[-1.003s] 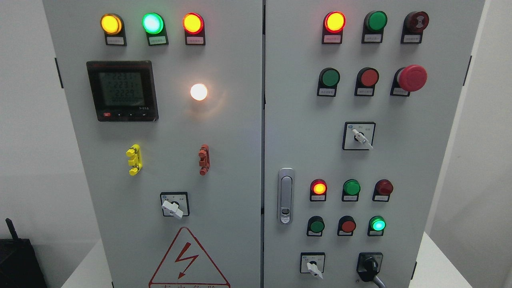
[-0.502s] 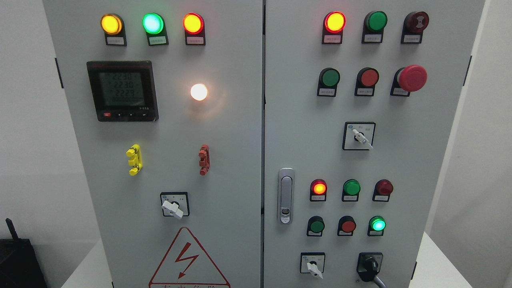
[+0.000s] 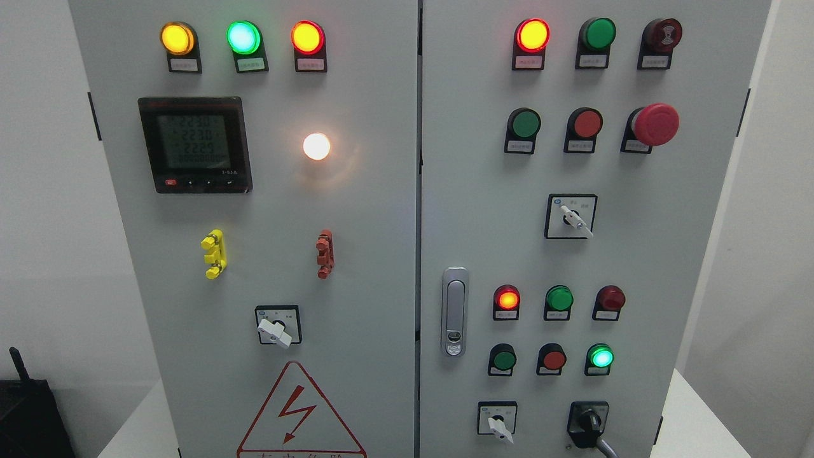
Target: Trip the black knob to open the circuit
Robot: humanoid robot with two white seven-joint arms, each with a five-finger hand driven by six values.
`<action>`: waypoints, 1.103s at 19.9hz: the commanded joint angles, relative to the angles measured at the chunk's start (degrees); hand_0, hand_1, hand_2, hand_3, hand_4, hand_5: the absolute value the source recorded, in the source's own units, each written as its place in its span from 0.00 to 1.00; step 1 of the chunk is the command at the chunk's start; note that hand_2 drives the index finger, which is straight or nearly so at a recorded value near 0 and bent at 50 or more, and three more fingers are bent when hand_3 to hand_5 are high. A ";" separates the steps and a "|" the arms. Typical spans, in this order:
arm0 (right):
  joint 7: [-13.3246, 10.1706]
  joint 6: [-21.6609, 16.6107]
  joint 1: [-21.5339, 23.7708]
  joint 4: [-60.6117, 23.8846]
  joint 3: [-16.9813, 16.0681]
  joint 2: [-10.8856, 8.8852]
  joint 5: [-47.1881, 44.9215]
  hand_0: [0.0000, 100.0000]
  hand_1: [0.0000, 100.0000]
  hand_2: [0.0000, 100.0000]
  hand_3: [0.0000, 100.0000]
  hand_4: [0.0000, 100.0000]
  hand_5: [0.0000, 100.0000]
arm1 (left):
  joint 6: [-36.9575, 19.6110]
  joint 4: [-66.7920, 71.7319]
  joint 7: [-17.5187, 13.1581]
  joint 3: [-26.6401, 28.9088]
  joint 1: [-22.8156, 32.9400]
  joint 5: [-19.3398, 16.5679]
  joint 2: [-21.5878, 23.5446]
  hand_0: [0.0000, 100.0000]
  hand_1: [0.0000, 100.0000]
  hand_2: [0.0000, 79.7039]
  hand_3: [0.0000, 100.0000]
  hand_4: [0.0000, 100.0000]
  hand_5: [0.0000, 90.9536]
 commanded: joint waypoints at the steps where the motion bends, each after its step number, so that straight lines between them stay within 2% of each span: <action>1: 0.29 -0.02 1.14 -1.20 -1.31 -0.12 0.00 0.00 0.00 0.00 1.00 0.95 0.94 | -0.01 -1.43 0.00 0.00 0.00 0.00 0.00 0.12 0.39 0.00 0.00 0.00 0.00; 9: 0.38 -0.81 3.52 -3.57 -0.87 0.23 0.00 0.00 0.00 0.00 1.00 0.95 0.94 | -0.01 -1.52 0.00 0.00 0.00 0.00 0.00 0.12 0.39 0.00 0.00 0.00 0.00; 15: 0.46 -2.13 6.94 -6.12 -0.08 0.58 0.00 0.00 0.00 0.00 1.00 0.94 0.93 | -0.01 -1.43 0.00 0.00 0.00 0.00 0.00 0.12 0.39 0.00 0.00 0.00 0.00; 20: 0.73 -5.29 12.12 -8.59 0.10 0.67 0.09 0.00 0.00 0.00 1.00 0.88 0.81 | -0.01 -1.43 0.00 0.00 0.00 0.00 0.00 0.12 0.39 0.00 0.00 0.00 0.00; 22: 0.73 -6.96 14.41 -9.02 0.10 0.67 0.09 0.00 0.00 0.00 0.95 0.84 0.74 | -0.01 -1.43 0.00 0.00 0.00 0.00 0.00 0.12 0.39 0.00 0.00 0.00 0.00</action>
